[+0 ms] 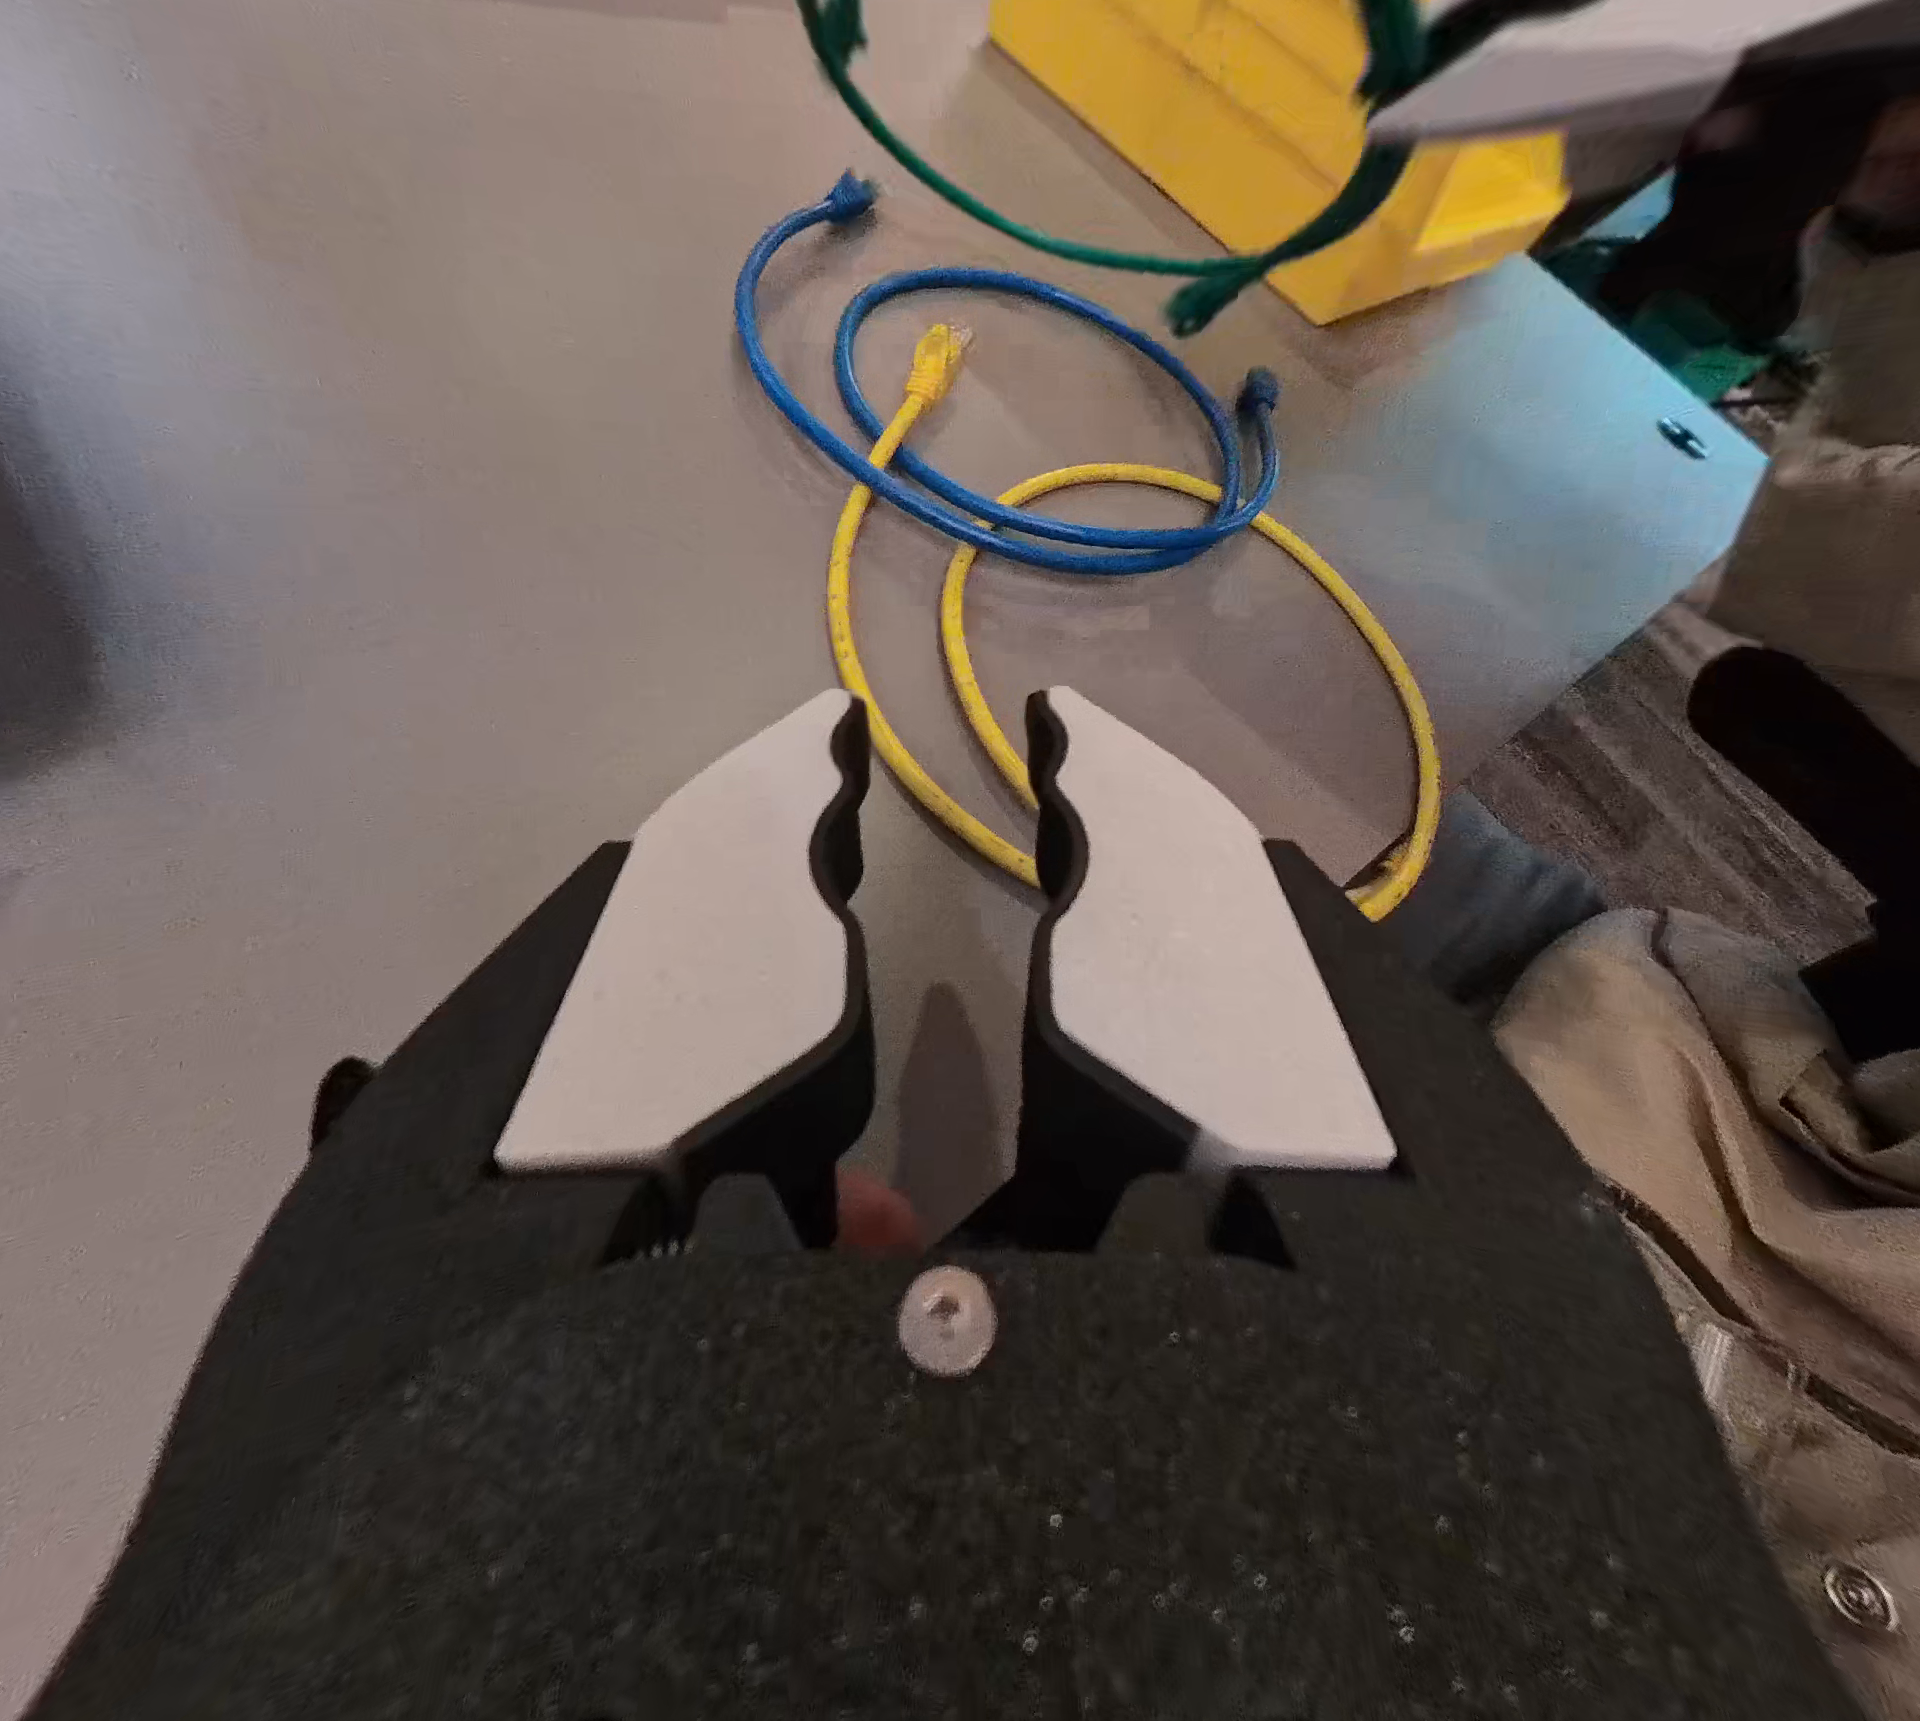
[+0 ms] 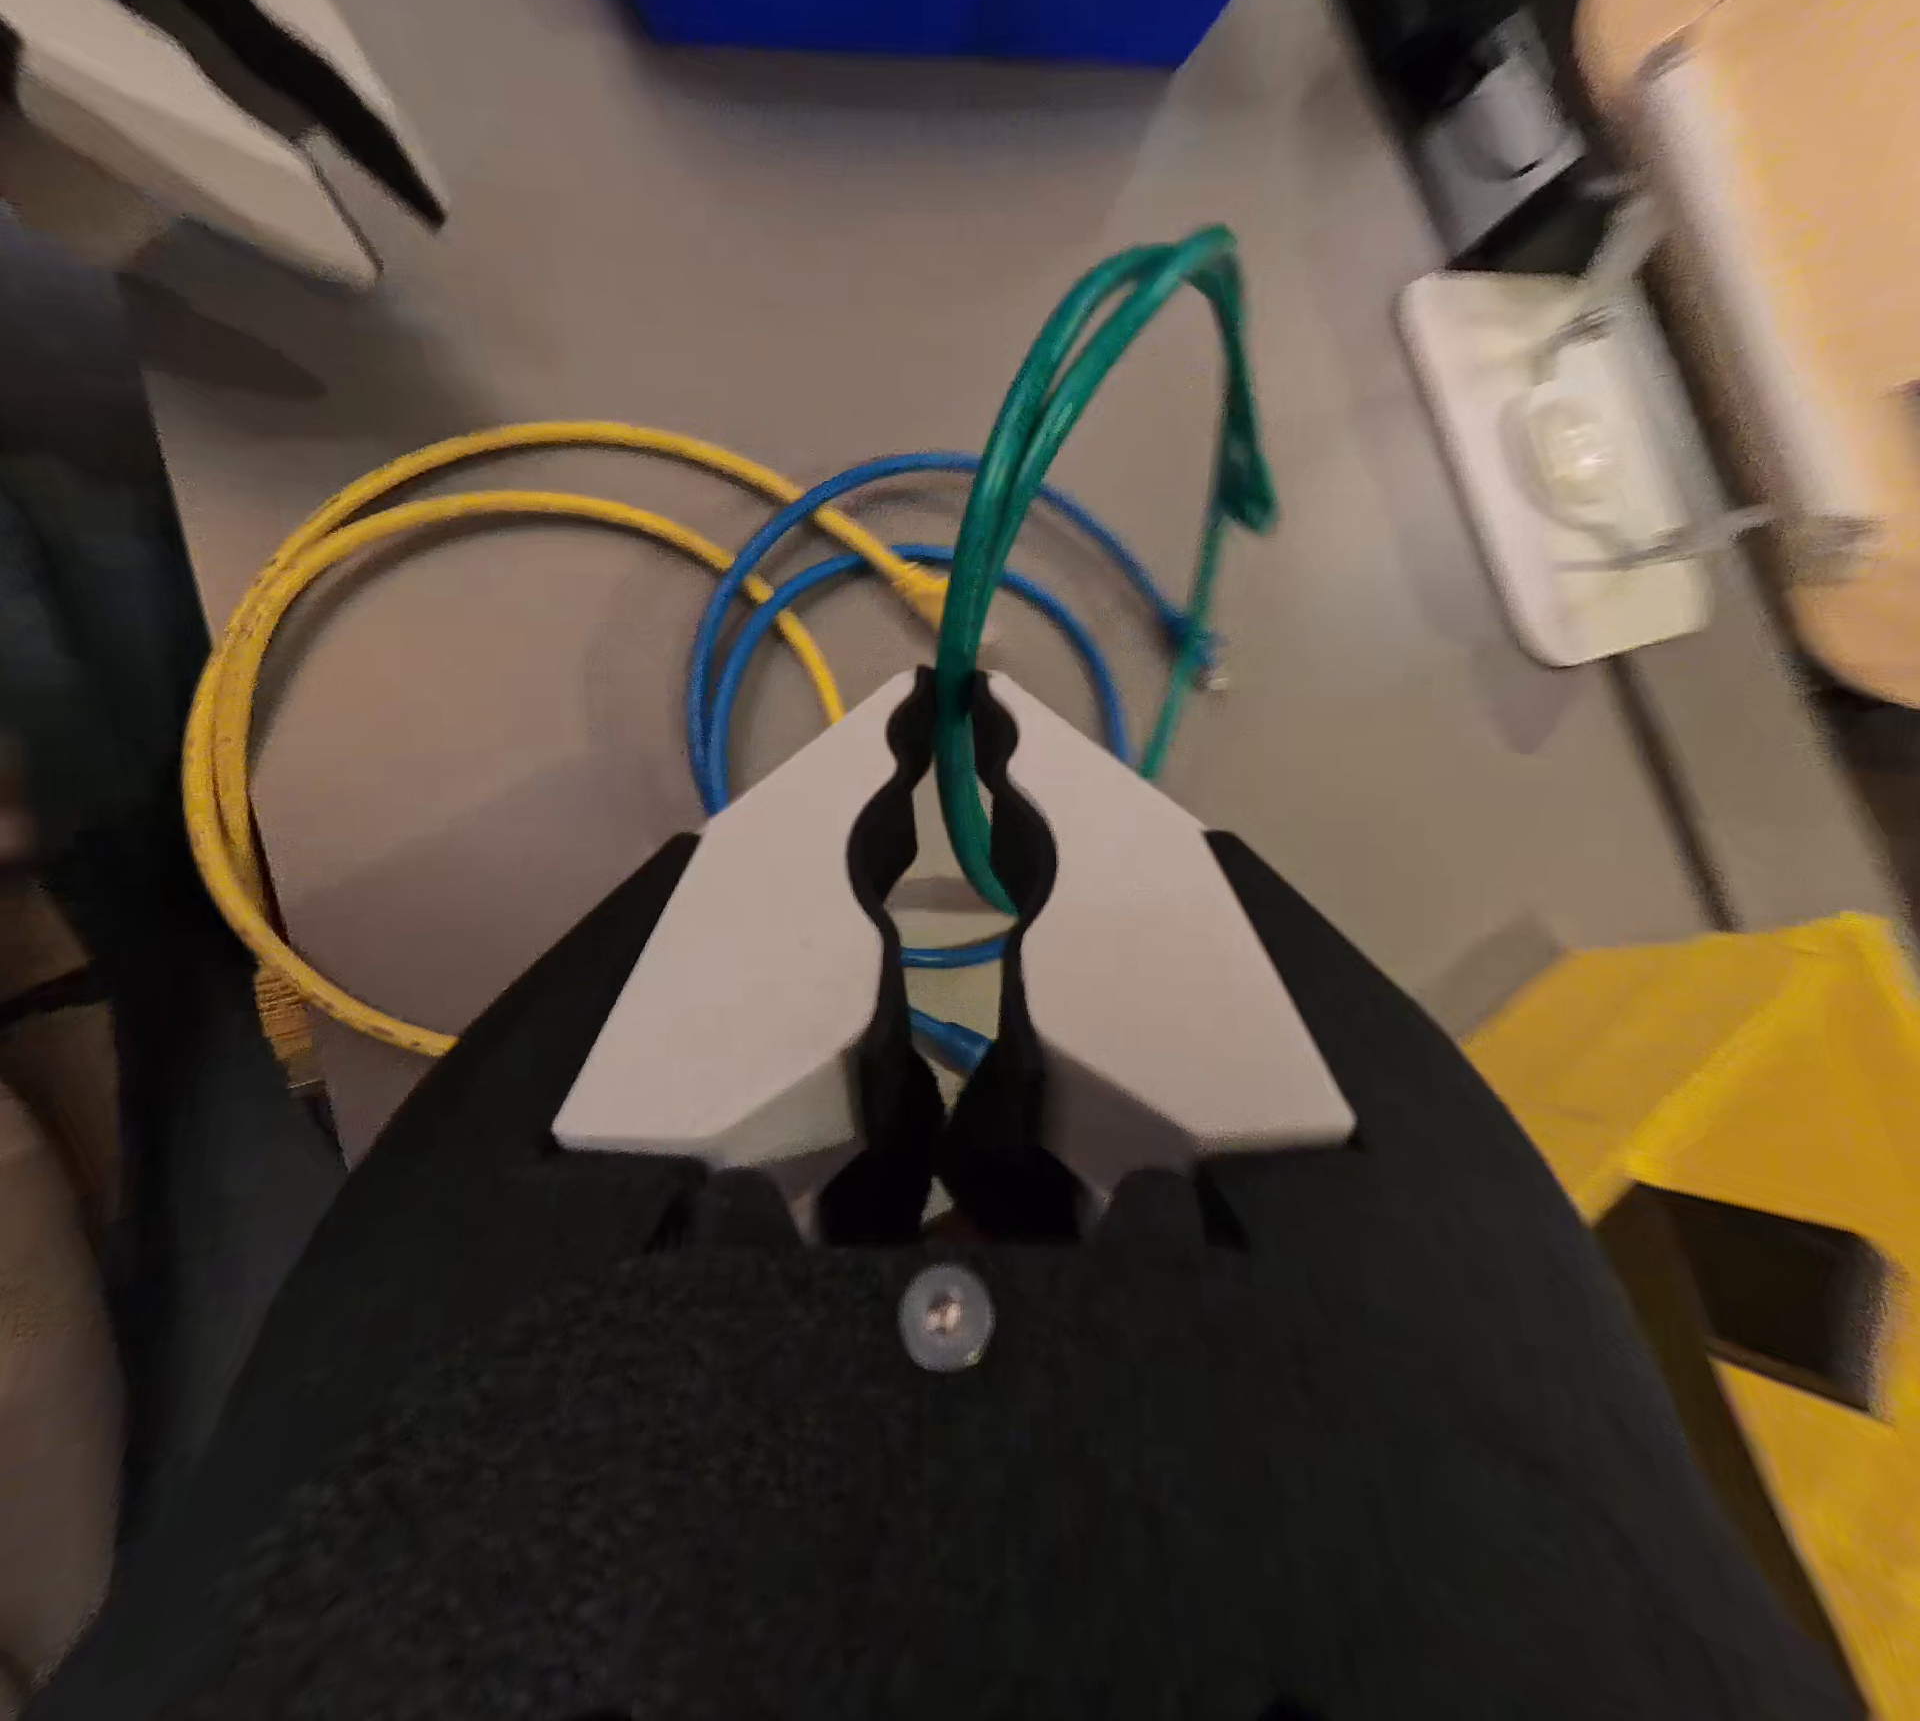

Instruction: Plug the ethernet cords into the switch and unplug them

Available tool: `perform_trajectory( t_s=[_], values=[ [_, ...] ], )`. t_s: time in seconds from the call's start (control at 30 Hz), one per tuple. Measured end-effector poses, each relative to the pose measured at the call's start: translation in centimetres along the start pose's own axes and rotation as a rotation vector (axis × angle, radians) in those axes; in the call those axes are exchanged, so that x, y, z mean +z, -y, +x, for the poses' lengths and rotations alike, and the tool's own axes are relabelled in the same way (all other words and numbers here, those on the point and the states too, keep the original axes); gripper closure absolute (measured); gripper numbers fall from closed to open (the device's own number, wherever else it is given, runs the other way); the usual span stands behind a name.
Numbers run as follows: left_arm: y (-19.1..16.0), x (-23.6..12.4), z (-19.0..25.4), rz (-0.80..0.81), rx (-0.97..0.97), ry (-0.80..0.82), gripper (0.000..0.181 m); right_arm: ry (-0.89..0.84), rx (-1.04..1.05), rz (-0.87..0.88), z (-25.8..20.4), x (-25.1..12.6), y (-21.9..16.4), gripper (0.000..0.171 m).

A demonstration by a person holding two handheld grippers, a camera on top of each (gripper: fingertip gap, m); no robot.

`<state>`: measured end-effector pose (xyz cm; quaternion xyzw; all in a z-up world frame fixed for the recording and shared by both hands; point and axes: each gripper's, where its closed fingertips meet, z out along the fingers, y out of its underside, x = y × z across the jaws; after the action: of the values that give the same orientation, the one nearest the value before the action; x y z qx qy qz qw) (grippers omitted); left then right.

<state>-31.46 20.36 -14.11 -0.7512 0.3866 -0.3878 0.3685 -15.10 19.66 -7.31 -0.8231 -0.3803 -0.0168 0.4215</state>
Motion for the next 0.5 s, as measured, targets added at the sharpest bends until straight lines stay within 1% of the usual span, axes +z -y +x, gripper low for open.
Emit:
perform_trajectory(
  t_s=[0.07,0.13,0.23,0.3,0.37,0.43,0.5],
  values=[
    [-0.1,0.3,0.2,-0.012,0.001,-0.012,0.152,-0.074,-0.029,0.051,1.6,-3.7,1.9,0.166],
    [-0.2,0.5,0.4,-0.017,0.003,-0.018,0.152,-0.167,-0.058,0.061,3.5,-7.6,2.9,0.166],
    [-0.6,0.7,0.7,-0.034,0.008,-0.026,0.152,-0.336,-0.098,0.013,6.6,-13.4,2.5,0.166],
    [-0.8,0.8,0.8,-0.048,0.008,-0.028,0.152,-0.434,-0.104,-0.051,8.6,-16.7,1.0,0.166],
    [-1.0,0.9,0.9,-0.055,0.011,-0.03,0.152,-0.491,-0.093,-0.147,10.1,-18.7,-1.7,0.167],
    [-1.1,1.0,1.0,-0.062,0.016,-0.027,0.152,-0.513,-0.063,-0.262,11.2,-19.5,-5.3,0.167],
    [-1.2,1.1,1.0,-0.069,0.018,-0.026,0.152,-0.506,-0.03,-0.358,11.6,-19.2,-9.0,0.166]
  ],
)
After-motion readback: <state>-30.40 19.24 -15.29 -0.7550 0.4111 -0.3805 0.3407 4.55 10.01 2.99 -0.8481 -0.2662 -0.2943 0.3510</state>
